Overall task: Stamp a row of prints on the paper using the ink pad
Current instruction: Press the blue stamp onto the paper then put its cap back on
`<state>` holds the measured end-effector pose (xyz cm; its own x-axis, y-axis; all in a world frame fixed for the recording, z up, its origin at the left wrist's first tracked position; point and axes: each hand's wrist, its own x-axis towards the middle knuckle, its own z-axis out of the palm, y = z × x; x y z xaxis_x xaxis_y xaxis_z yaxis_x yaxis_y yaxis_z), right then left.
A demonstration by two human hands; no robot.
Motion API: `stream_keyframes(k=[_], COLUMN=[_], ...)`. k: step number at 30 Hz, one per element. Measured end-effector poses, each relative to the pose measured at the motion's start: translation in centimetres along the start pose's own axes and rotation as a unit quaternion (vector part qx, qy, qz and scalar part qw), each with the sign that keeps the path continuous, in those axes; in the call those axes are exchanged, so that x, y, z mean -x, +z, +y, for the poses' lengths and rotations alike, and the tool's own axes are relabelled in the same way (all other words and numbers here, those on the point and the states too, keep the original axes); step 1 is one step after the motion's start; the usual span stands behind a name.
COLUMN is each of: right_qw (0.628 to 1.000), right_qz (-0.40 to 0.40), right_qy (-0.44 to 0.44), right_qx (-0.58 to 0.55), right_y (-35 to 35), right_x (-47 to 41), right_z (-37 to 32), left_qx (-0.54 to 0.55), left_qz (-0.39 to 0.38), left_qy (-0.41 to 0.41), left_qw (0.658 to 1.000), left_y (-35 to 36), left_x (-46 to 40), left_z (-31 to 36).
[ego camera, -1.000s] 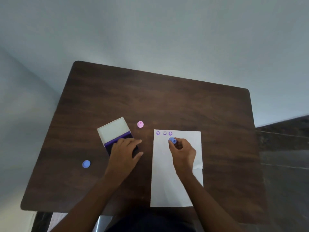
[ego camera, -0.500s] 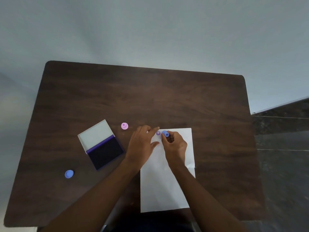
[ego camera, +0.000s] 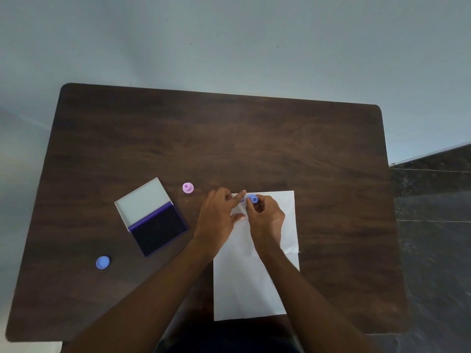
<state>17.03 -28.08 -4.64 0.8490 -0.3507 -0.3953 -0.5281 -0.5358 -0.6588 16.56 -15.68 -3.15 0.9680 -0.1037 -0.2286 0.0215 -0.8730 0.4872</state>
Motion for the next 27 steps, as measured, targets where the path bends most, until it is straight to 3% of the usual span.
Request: stream_keyframes(k=[15, 27], right_qw=[0.996, 0.996], right_qz=[-0.029, -0.043], right_qy=[-0.024, -0.001], right_qx=[0.083, 0.079], right_y=[-0.7, -0.9], right_x=[-1.1, -1.3], right_z=[-1.2, -2.0], left_qx=[0.037, 0.012], left_qz=[0.024, 0.037], left_qy=[-0.072, -0.059], left_qw=[0.996, 0.997], left_y=[0.1, 0.0], left_x=[-0.3, -0.4], left_z=[0.7, 0.9])
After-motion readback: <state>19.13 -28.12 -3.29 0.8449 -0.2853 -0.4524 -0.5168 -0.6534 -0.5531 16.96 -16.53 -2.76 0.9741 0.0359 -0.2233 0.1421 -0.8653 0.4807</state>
